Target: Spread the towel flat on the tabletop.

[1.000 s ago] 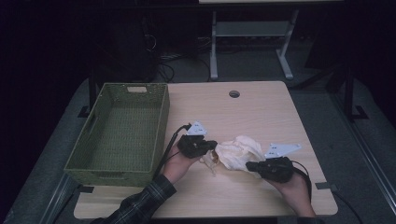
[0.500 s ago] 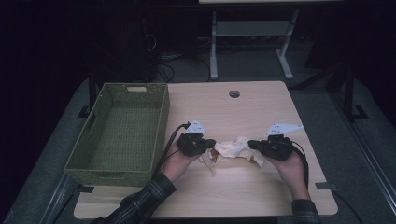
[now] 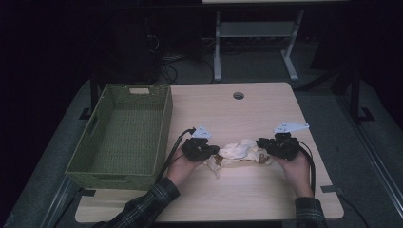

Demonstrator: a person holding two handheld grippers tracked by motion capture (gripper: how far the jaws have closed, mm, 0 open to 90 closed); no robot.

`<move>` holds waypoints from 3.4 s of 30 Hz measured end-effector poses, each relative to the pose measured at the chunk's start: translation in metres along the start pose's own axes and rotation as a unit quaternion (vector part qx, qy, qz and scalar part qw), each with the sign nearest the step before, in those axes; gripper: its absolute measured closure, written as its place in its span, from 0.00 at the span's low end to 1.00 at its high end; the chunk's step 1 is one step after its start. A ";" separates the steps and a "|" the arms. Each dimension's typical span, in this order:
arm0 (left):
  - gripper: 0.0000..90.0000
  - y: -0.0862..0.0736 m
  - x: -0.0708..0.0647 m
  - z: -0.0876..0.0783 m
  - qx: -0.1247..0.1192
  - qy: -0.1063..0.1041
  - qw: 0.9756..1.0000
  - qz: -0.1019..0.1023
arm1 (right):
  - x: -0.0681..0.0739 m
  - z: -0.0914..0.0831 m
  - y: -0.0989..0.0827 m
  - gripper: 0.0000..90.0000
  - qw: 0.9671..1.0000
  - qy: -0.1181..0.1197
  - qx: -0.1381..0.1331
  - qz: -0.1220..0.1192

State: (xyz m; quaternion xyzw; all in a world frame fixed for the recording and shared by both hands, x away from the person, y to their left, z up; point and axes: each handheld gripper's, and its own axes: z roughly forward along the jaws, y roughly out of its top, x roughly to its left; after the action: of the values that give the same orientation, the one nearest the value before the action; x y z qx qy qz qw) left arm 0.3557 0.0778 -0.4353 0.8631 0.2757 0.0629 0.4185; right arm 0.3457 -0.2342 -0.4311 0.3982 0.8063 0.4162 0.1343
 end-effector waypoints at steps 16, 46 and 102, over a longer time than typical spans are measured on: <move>0.97 -0.001 -0.003 0.002 -0.001 -0.005 1.000 -0.001 | -0.001 0.028 -0.011 0.95 0.999 0.010 0.042 0.018; 0.68 -0.025 -0.033 -0.018 0.014 -0.032 0.999 0.037 | -0.031 -0.058 -0.043 0.97 0.995 -0.086 -0.005 0.045; 0.74 -0.026 -0.040 -0.032 0.025 0.006 0.999 0.031 | 0.022 -0.069 -0.062 0.82 0.999 -0.035 0.015 -0.008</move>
State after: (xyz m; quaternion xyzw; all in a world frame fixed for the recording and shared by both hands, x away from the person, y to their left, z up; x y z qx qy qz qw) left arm 0.3006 0.0919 -0.4295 0.8808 0.2531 0.0742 0.3932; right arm 0.2606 -0.2773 -0.4346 0.4078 0.8105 0.3887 0.1603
